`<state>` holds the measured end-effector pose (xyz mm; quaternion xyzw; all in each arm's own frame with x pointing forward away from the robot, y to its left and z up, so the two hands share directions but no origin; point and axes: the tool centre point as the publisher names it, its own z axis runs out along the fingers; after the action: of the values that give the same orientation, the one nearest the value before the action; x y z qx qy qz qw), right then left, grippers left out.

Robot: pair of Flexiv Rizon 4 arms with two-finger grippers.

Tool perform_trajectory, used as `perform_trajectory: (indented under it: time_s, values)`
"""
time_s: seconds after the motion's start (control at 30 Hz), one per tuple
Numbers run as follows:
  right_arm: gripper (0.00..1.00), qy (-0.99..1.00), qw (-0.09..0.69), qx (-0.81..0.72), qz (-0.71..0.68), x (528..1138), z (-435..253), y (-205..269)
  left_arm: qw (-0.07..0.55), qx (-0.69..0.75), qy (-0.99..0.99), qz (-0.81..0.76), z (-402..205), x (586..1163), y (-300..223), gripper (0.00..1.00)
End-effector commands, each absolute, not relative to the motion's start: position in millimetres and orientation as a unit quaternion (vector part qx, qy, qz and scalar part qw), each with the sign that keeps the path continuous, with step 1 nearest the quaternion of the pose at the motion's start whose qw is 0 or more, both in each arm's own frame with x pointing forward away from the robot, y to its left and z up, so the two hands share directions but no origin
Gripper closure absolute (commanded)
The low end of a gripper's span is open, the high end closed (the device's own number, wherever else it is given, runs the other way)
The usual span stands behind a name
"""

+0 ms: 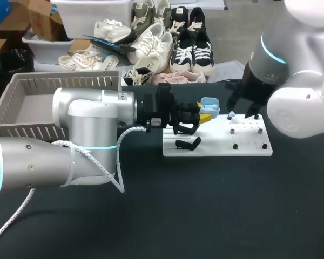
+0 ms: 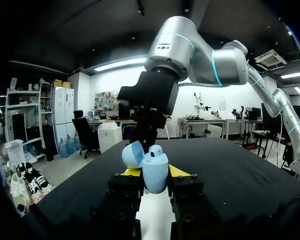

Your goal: Pick up each earbud case from the left stands, insert the matching earbuds, close the lid, and place the case in the box.

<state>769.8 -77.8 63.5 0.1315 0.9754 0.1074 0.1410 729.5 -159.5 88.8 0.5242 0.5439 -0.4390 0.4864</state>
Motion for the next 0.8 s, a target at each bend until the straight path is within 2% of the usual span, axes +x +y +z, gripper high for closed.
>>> perform_trajectory:
  time_s: [0.03, 0.8]
  values:
    - [0.52, 0.975, 0.132, 0.137, 0.119, 779.4, 57.3, -75.7, 0.488, 0.523, 0.544, -0.438, 88.5, 728.4, -159.1, 1.0]
    - [0.5, 0.968, 0.132, 0.155, 0.147, 797.0, 38.3, -69.4, 0.488, 0.523, 0.544, -0.438, 88.5, 728.4, -159.1, 1.0]
